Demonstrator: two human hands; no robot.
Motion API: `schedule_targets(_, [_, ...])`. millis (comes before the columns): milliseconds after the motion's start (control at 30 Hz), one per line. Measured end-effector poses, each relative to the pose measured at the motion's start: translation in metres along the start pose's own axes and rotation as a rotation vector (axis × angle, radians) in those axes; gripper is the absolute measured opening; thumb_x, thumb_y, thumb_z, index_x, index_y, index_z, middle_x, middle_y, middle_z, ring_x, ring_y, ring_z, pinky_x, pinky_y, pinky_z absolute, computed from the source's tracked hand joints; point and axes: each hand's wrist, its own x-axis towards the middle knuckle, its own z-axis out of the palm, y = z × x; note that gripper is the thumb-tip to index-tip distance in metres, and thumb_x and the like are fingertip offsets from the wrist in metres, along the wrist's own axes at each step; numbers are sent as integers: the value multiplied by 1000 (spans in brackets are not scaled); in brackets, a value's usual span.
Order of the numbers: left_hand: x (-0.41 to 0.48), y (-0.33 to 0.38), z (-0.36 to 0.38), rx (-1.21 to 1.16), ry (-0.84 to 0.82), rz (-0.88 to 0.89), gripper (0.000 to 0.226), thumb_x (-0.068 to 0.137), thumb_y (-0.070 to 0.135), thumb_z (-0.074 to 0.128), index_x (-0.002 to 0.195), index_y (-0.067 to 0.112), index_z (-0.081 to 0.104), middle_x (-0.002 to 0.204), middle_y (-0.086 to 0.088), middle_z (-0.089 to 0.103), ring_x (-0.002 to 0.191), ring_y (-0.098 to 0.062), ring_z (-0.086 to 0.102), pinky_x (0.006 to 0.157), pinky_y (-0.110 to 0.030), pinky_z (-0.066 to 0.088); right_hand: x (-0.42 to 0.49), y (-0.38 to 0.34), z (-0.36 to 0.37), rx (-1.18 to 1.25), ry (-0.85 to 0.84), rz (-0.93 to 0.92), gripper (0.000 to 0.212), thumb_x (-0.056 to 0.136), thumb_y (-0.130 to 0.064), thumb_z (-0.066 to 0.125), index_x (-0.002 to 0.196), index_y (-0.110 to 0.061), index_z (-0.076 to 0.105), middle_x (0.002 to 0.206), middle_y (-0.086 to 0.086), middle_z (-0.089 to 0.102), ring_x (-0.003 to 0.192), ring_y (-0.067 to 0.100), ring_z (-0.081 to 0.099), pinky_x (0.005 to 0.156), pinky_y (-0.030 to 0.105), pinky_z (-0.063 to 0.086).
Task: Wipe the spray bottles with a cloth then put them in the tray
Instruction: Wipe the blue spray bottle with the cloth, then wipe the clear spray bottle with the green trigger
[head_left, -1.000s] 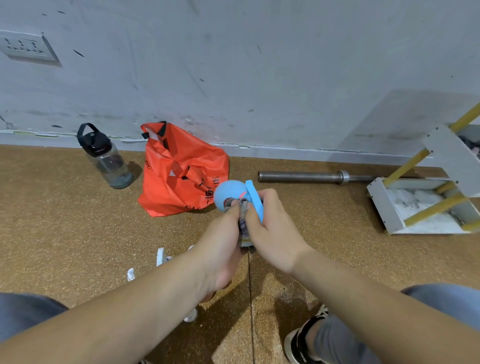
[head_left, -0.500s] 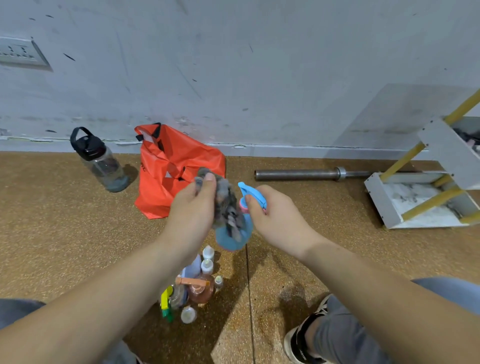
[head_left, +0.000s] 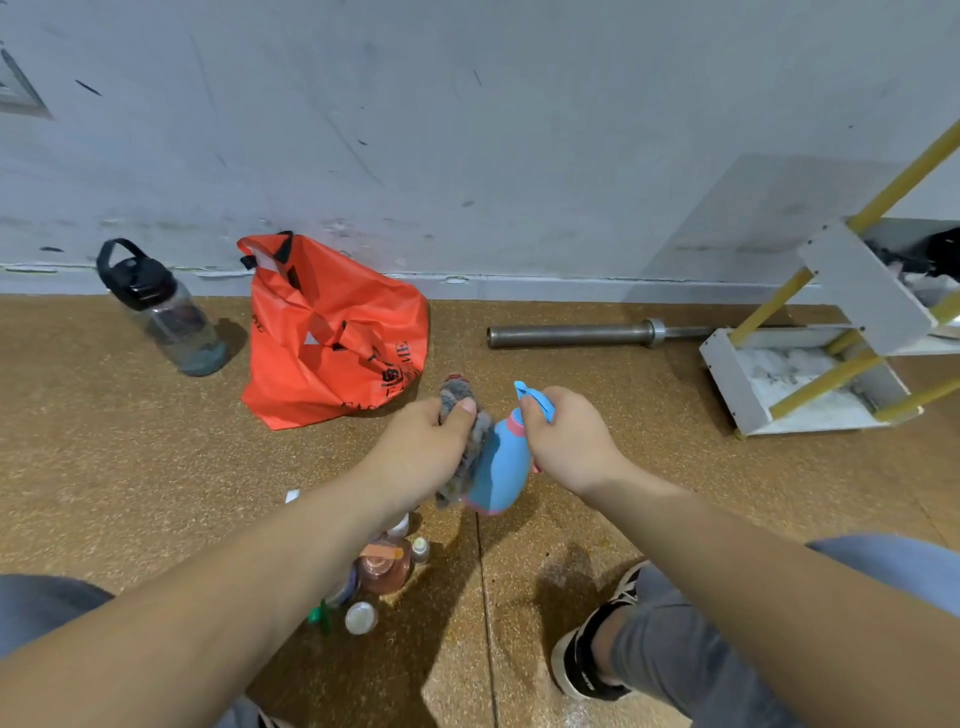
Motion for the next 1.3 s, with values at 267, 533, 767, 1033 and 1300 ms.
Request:
schedule_targets(267, [32, -34, 34, 54, -99, -194, 43, 106, 48, 47, 104, 9, 66, 100, -18, 74, 94, -34, 70, 91, -45, 56, 59, 90, 6, -5, 91, 393, 28, 96, -30, 64, 117, -11, 63, 105, 15, 70, 92, 36, 72, 83, 51, 61])
schedule_targets(533, [83, -38, 84, -17, -118, -251, 37, 107, 52, 45, 111, 20, 61, 115, -12, 72, 107, -29, 67, 101, -43, 52, 132, 134, -11, 101, 304, 605, 31, 103, -28, 56, 130, -14, 60, 121, 11, 67, 103, 33, 64, 86, 38, 51])
schedule_targets(767, [107, -45, 100, -59, -125, -241, 69, 100, 63, 48, 148, 13, 52, 137, -1, 66, 126, -22, 62, 115, -45, 44, 174, 163, -16, 326, 331, 646, 35, 101, -19, 56, 136, -18, 55, 100, 2, 58, 95, 28, 59, 85, 39, 50])
schedule_targets(1033, [111, -54, 103, -37, -83, -240, 34, 105, 52, 49, 106, 22, 65, 108, 1, 75, 105, -22, 70, 106, -46, 51, 177, 167, -5, 398, 366, 670, 37, 101, -15, 58, 139, -17, 58, 115, 9, 64, 101, 30, 60, 88, 41, 50])
schedule_targets(1300, [98, -45, 89, -44, -113, -197, 38, 110, 45, 43, 142, 25, 48, 131, 9, 52, 117, -15, 52, 95, -27, 35, 140, 133, 23, 616, 104, 890, 53, 105, -13, 49, 155, -6, 32, 150, 17, 45, 131, 39, 55, 111, 49, 47])
